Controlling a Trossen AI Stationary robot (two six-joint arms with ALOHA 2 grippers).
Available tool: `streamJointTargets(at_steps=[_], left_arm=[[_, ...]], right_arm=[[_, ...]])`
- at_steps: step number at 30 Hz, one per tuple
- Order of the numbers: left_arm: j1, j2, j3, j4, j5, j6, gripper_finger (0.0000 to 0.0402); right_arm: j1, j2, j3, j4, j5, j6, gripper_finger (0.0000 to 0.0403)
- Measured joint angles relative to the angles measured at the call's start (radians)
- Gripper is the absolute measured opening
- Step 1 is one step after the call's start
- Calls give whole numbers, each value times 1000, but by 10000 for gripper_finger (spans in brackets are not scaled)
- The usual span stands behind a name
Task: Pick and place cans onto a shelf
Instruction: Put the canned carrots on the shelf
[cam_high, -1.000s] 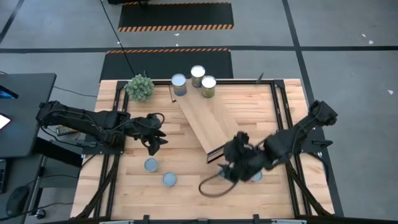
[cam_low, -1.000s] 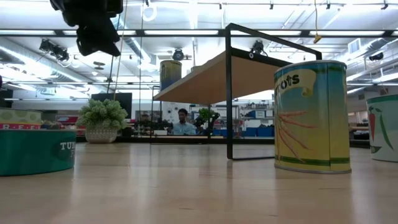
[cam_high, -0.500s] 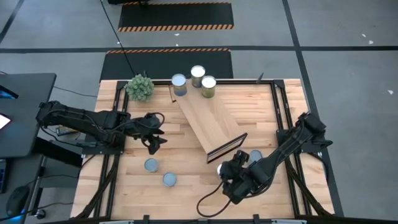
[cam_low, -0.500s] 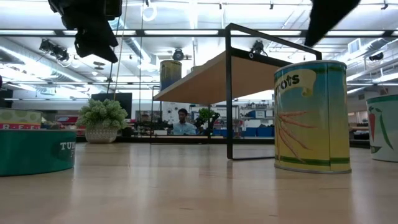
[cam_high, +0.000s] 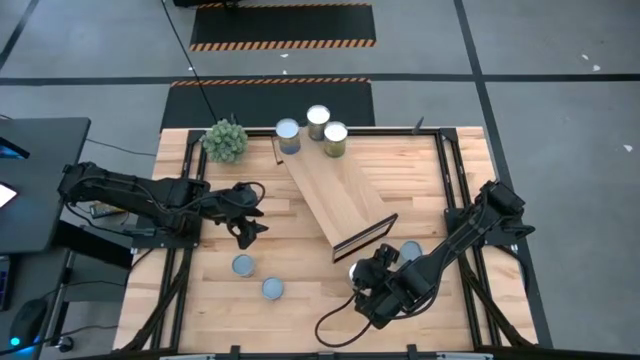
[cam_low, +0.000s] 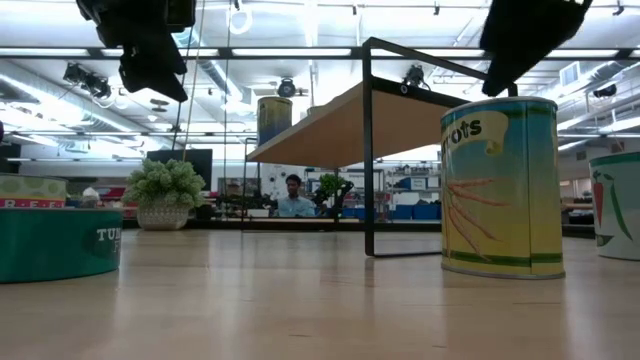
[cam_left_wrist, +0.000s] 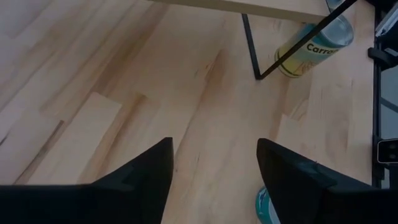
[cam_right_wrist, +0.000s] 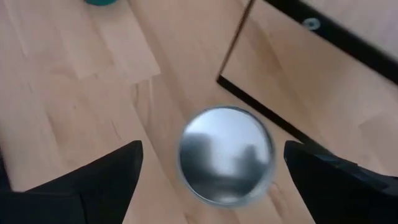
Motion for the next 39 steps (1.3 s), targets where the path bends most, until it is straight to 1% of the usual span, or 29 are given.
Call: streamJointTargets(at_steps=[4, 9, 14, 16, 19, 24, 32, 39], left_arm=[[0, 0, 0, -1, 0, 0, 236], [0, 0, 0, 0, 0, 0, 236], [0, 0, 0, 0, 0, 1, 236], [0, 0, 0, 0, 0, 2, 236], [0, 0, 0, 0, 0, 2, 236], [0, 0, 0, 0, 0, 2, 236], [0, 0, 0, 0, 0, 2, 236], [0, 0, 0, 0, 0, 0, 236]], right_arm=[[-4, -1, -32, 59, 1, -3, 399], [-7, -2, -37, 46, 34, -25, 400], [-23, -2, -38, 45, 33, -63, 400], [-35, -3, -51, 62, 21, -62, 400], [-52, -2, -62, 87, -27, -57, 400], [-64, -3, -63, 86, -22, -66, 399], [-79, -3, -64, 74, -46, -76, 399], [-83, -2, -128, 162, -89, -53, 398]])
